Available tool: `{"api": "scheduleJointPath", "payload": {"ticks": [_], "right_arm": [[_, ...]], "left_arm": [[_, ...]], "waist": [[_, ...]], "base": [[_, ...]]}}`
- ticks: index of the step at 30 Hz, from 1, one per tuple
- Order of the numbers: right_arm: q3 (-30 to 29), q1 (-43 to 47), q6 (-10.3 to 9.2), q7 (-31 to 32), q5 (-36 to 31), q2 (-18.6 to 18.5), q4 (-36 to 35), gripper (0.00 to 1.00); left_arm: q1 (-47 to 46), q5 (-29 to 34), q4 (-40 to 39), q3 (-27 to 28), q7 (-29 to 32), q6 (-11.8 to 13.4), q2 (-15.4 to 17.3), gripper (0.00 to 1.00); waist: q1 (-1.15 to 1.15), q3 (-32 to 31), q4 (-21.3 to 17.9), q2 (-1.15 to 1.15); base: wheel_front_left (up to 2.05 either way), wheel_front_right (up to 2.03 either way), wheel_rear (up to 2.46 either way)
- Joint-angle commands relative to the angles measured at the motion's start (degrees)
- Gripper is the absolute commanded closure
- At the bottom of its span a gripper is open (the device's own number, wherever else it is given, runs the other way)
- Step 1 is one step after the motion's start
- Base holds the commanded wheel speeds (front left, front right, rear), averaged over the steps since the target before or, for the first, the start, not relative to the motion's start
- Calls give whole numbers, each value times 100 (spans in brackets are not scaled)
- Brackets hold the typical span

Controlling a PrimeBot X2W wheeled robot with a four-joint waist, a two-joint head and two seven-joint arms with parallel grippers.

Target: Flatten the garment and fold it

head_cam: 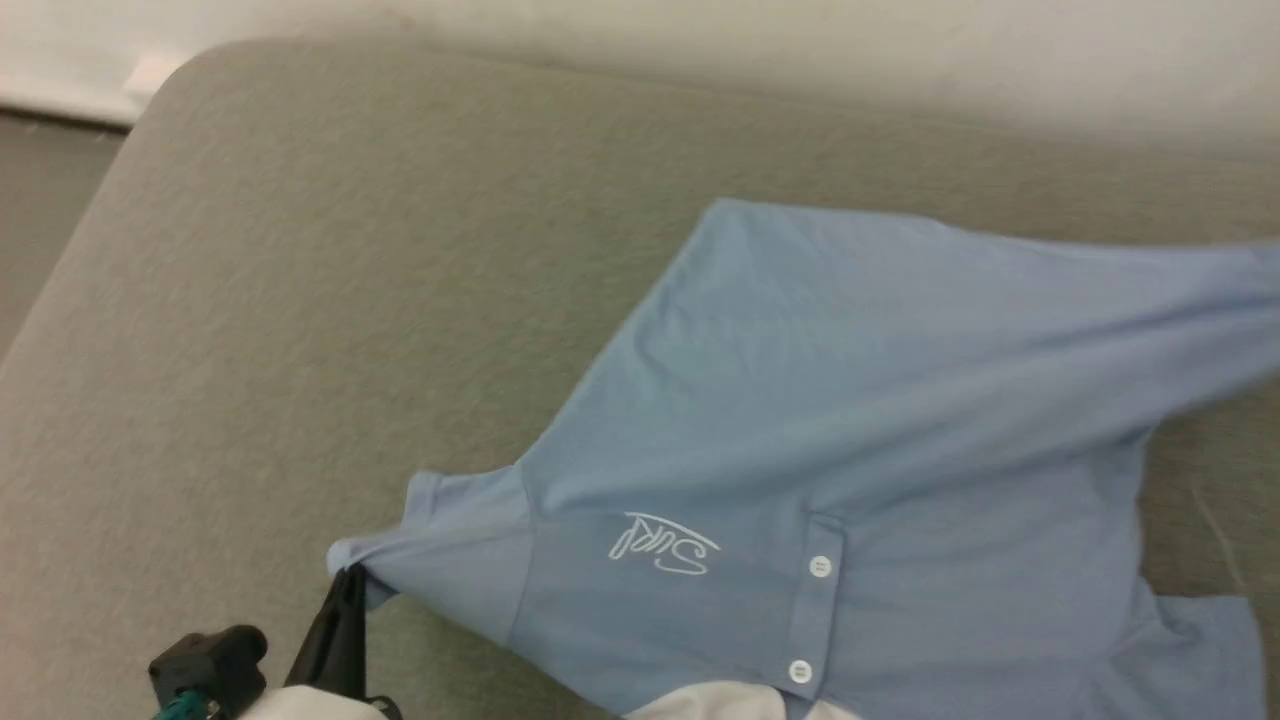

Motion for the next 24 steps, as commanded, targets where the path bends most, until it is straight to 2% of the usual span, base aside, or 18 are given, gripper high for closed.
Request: {"api": "scheduleJointPath", "payload": {"ticks": [1, 4, 6, 9, 12, 15, 17, 18, 19, 21, 24], "right_arm": [[-209, 416, -6, 94, 51, -67, -229, 100], [-1062, 1637, -6, 394, 61, 35, -1105, 100], [-1730, 2508, -6, 576, -9, 324, -1597, 100], [-2603, 3755, -6, 823, -107, 1045, -2320, 100], [-3180, 4768, -6, 977, -125, 1981, -2881, 100], [-3440, 5477, -6, 1103, -108, 2829, -3143, 100], [-3417, 5738, -6, 1120, -50, 3178, -3127, 100], [-3382, 5808, -6, 1082, -2, 3260, -3090, 78], [-3342, 5831, -6, 985, 60, 3307, -3061, 0], [-3332, 5735, -6, 641, 238, 3362, -3043, 0], [-3373, 5385, -6, -252, 122, 3277, -3009, 0]], "left_arm": [[86, 32, -68, 56, 37, 77, 55, 100], [296, 27, -208, 163, 139, 227, 166, 100], [397, 4, -269, 213, 202, 296, 210, 100], [529, -24, -319, 276, 284, 376, 277, 100], [606, -54, -336, 323, 352, 422, 330, 100], [652, -76, -326, 353, 403, 447, 373, 100], [680, -99, -315, 364, 428, 461, 381, 100], [692, -106, -310, 360, 441, 468, 382, 100], [699, -112, -309, 354, 454, 471, 380, 100], [702, -114, -311, 330, 488, 472, 389, 100], [674, -105, -334, 302, 527, 481, 399, 100]], "waist": [[1, -723, -852, 0], [1, -796, -1101, 0], [1, -832, -1202, 0], [1, -849, -1334, 0], [1, -852, -1411, 0], [1, -867, -1463, 0], [1, -883, -1516, 0], [1, -893, -1539, 0], [1, -902, -1560, 0], [1, -916, -1594, 0], [1, -914, -1615, 0]], "base": [[0, 0, 0], [0, 0, 0], [0, 0, 0], [0, 0, 0], [0, 0, 0], [0, 0, 0], [0, 0, 0], [0, 0, 0], [0, 0, 0], [0, 0, 0], [0, 0, 0]]}}
